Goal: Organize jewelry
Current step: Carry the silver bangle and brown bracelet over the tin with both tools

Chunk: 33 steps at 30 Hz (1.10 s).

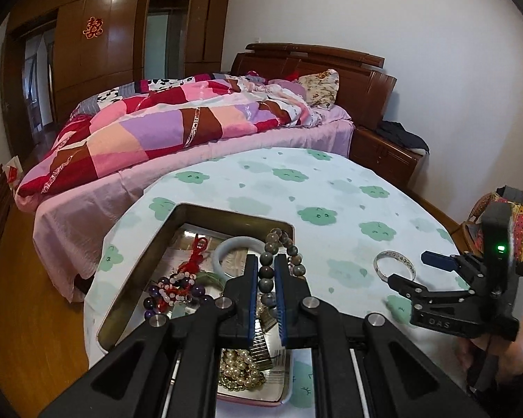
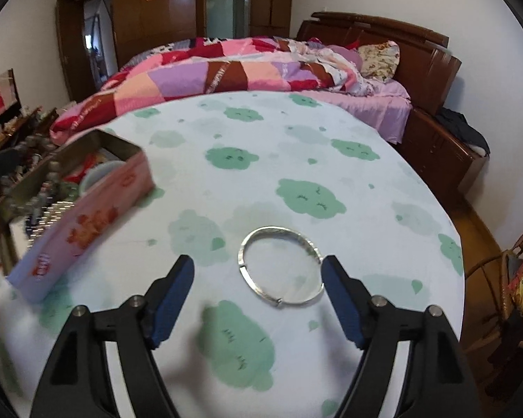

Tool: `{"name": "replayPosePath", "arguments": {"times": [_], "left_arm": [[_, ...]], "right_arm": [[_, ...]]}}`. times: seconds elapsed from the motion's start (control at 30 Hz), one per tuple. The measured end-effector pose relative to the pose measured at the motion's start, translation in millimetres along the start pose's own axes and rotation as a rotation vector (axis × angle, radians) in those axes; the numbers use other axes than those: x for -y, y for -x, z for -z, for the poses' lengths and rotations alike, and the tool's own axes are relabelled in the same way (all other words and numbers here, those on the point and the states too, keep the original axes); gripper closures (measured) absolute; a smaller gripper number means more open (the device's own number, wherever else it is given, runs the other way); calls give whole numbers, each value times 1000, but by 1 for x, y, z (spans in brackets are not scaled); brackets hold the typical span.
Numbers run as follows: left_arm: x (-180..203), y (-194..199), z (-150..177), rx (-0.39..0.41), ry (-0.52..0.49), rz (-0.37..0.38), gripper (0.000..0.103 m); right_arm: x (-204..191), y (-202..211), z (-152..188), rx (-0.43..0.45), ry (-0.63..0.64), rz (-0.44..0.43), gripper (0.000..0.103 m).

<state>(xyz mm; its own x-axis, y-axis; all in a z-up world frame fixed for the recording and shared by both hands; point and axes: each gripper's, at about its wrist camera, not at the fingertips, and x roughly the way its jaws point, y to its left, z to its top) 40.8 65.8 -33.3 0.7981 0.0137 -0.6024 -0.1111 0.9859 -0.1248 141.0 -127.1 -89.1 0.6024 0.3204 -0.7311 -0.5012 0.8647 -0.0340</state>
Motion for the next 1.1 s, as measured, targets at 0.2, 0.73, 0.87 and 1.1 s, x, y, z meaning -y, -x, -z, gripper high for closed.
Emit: {"name": "replayPosePath", "arguments": {"times": [0.2,0.73,0.87,1.1], "left_arm": [[13,-6,3,-19,-28,39,95],[23,9,0,0,-62,58,95],[11,15,-3,11,-37,48,95],[-11,22,-9,33,-4,17,95]], "right_arm": [[12,-34,-2,-138,-1,18,17],[-3,1,-7,-34,0,-59,40],[-21,12,-18,-2,35,-85,41],[-46,27,-32,43,82,-112,41]]}}
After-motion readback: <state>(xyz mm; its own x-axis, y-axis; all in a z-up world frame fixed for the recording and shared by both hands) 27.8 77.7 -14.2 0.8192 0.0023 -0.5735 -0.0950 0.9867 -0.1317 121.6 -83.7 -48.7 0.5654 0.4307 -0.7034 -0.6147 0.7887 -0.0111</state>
